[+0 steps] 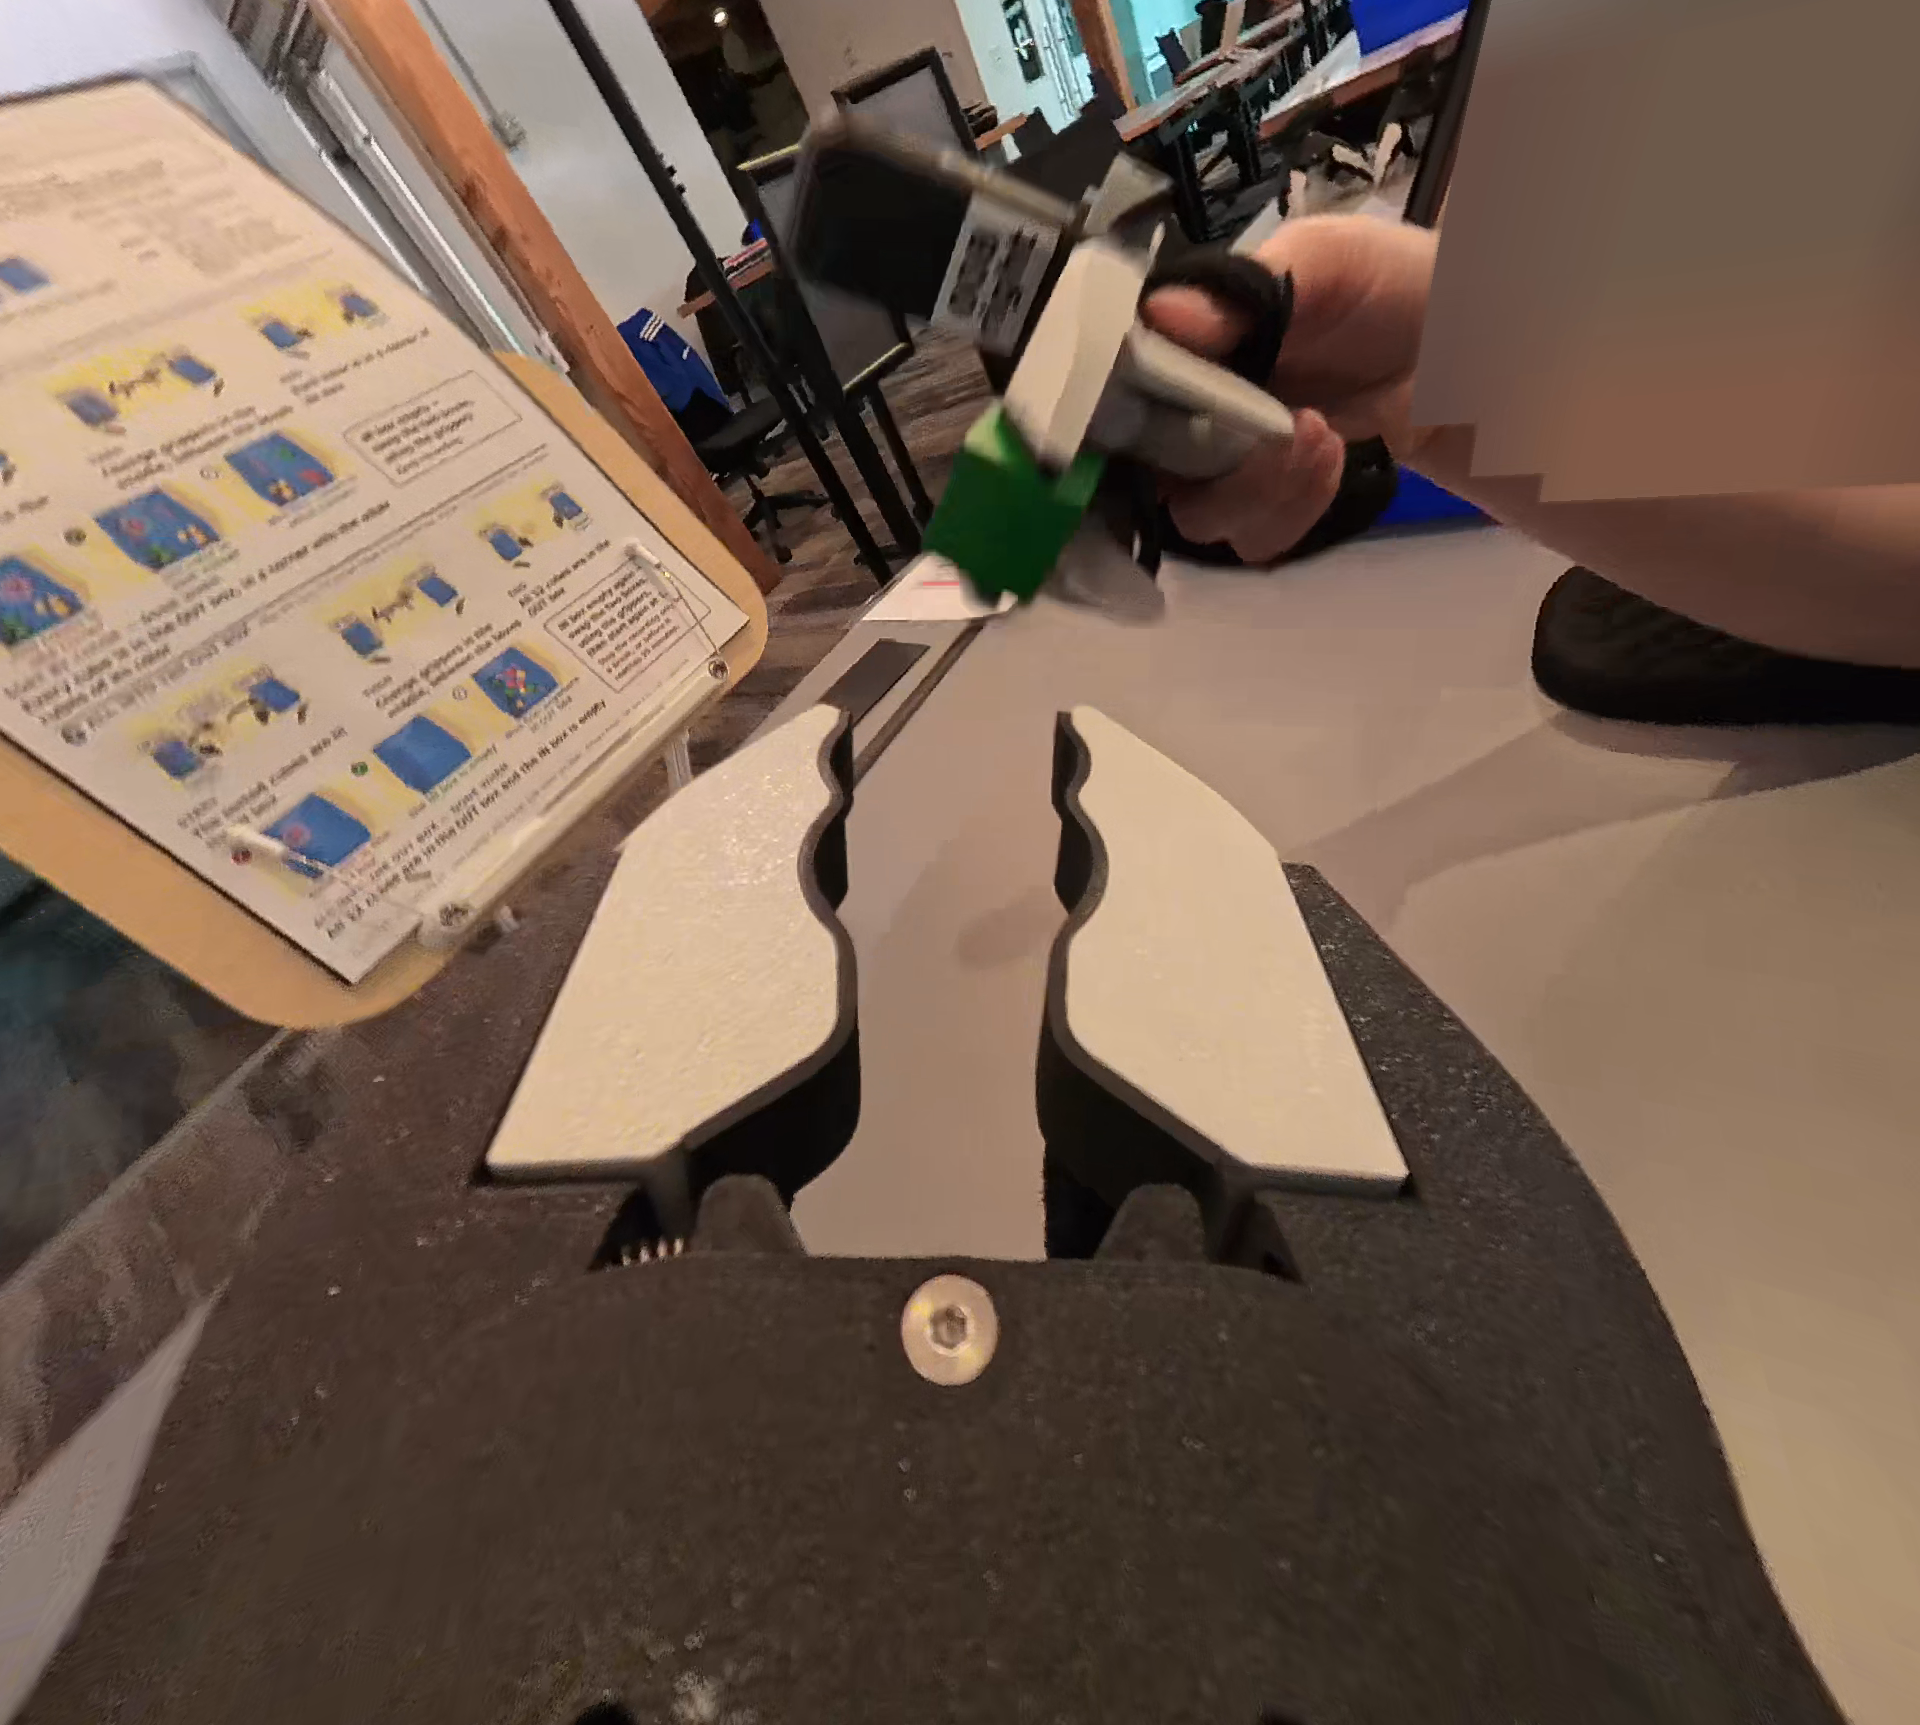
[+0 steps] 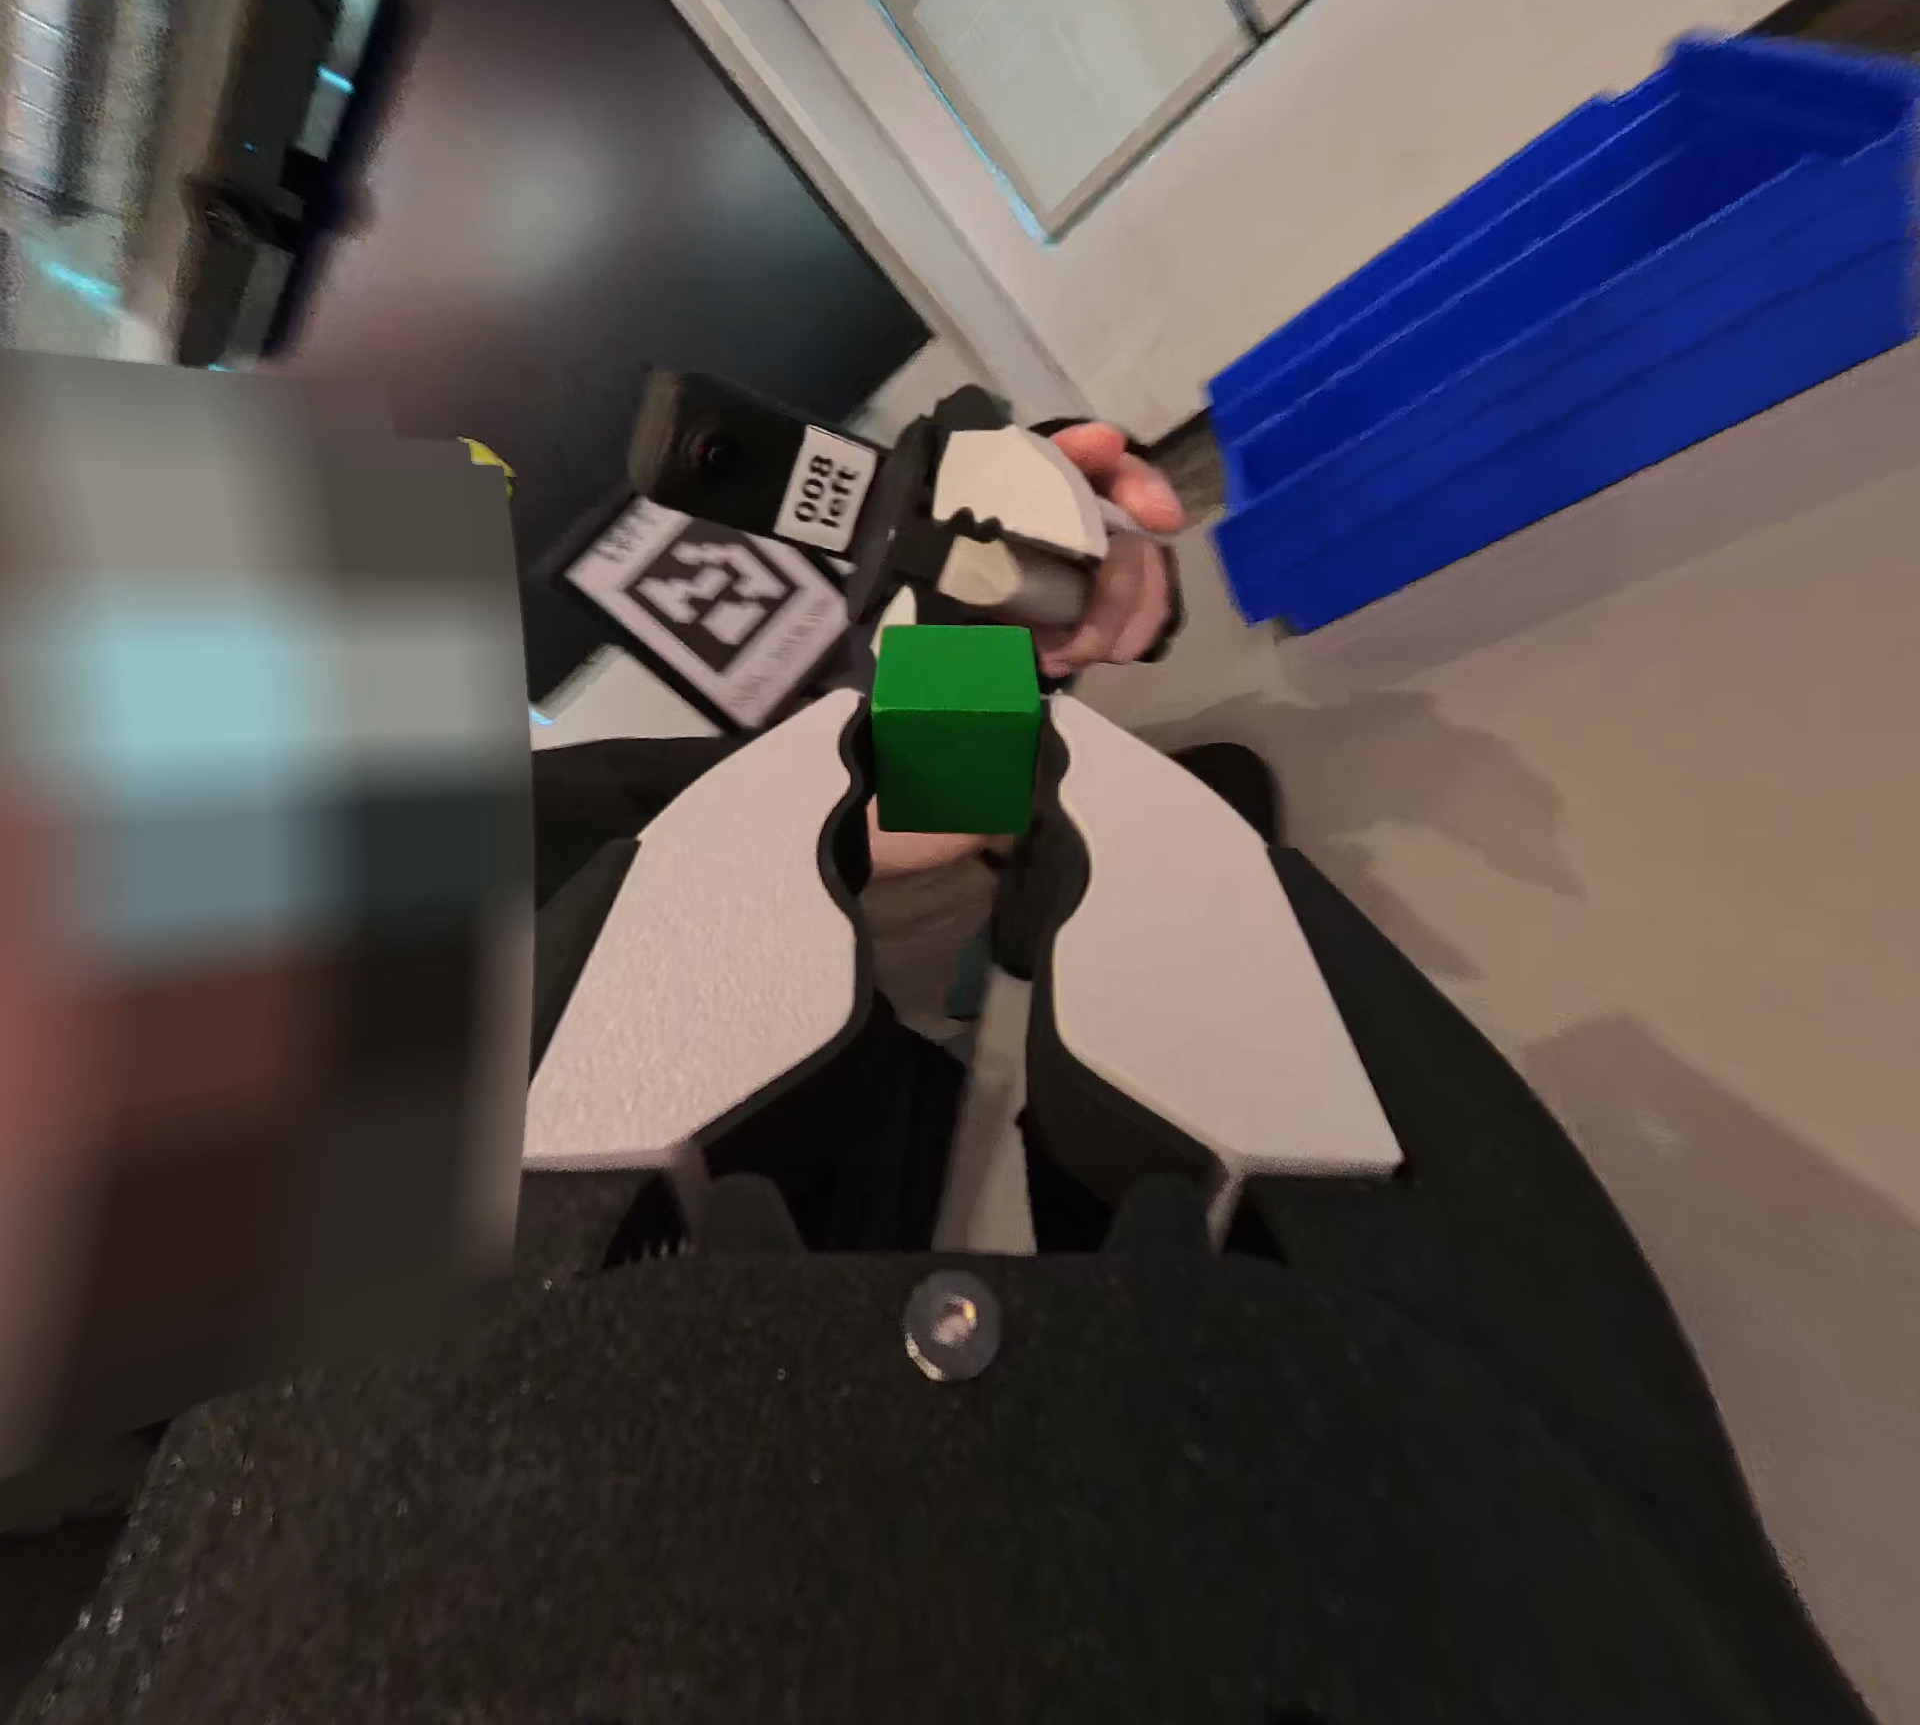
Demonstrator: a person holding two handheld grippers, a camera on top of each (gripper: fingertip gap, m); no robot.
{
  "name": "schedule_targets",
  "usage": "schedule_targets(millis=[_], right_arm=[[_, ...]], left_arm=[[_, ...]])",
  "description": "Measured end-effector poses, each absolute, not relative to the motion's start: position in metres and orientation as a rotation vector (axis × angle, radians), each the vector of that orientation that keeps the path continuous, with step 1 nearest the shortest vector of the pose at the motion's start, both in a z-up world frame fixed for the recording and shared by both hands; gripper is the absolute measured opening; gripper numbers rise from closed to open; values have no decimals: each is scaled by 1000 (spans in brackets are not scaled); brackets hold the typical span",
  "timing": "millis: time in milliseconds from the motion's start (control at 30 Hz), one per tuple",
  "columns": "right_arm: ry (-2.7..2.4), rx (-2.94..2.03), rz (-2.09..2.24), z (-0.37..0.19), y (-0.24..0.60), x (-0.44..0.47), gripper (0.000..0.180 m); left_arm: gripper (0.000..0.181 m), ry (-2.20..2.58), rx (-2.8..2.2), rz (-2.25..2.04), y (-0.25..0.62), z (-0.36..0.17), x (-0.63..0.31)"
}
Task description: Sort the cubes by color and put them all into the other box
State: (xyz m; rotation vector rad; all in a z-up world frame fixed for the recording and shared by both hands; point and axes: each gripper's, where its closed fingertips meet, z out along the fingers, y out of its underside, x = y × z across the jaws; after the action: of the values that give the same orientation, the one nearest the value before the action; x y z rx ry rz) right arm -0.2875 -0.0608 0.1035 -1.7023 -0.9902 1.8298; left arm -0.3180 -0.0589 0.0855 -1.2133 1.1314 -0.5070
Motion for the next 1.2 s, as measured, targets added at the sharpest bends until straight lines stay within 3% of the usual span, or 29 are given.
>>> schedule_targets(millis=[133,267,467,633,733,833,1200], right_arm=[[-958,-1791,1095,115,-20,-198,28],[-617,-2050,343,96,0,-17,28],[54,-2402,116,-3,-62,192,28],[102,-2614,196,-83,-87,225,29],[108,-2613,287,-98,-77,223,29],[133,-2566,300,-95,-69,227,41],[160,-2310,79,-15,-71,237,45]], left_arm=[[37,1008,-1336,-422,-43,70,-353],[33,933,-1484,-323,-29,48,-387],[30,854,-1567,-261,-22,36,-415],[29,824,-1599,-267,-18,35,-418],[29,830,-1616,-254,-17,33,-418],[29,837,-1631,-232,-18,31,-422],[29,690,-1761,20,-11,37,-518]])
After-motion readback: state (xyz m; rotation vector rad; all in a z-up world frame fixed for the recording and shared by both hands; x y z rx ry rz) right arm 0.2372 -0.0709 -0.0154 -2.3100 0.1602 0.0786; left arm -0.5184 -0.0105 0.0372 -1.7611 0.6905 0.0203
